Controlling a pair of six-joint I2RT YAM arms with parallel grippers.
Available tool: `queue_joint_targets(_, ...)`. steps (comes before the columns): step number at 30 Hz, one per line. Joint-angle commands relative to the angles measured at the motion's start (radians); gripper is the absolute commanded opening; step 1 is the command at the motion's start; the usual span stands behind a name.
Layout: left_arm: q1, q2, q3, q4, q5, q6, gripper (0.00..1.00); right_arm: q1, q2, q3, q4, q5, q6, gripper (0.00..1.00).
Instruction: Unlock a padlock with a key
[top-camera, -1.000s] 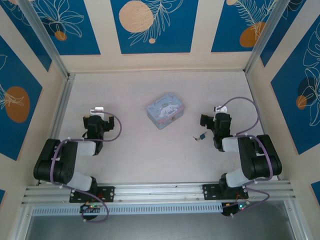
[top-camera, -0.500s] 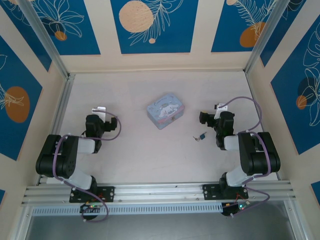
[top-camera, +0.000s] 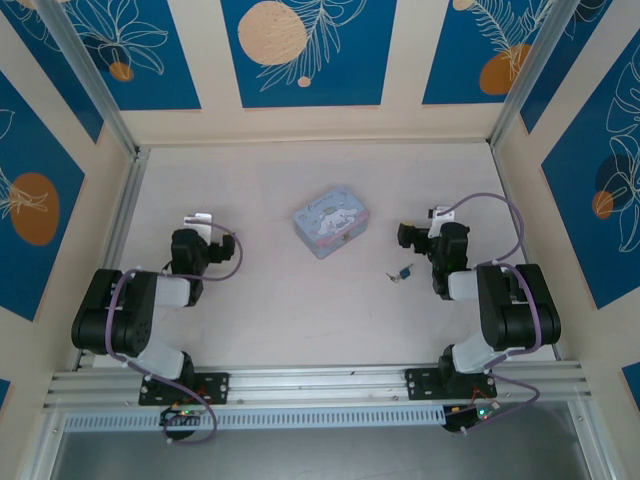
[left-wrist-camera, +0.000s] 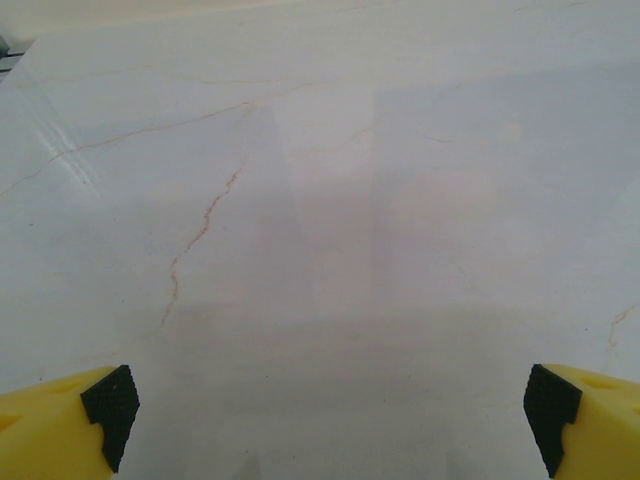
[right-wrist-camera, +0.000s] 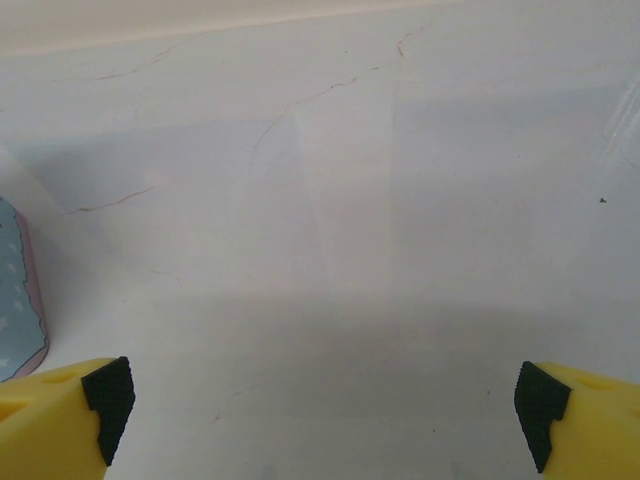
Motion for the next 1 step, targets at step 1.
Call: queue_joint_targets(1, 0.013, -0.006, 0.005, 0.042, 0.025, 0.006, 1.00, -0.004, -0.007, 0.008, 0.040, -0.015, -0.007, 1.00)
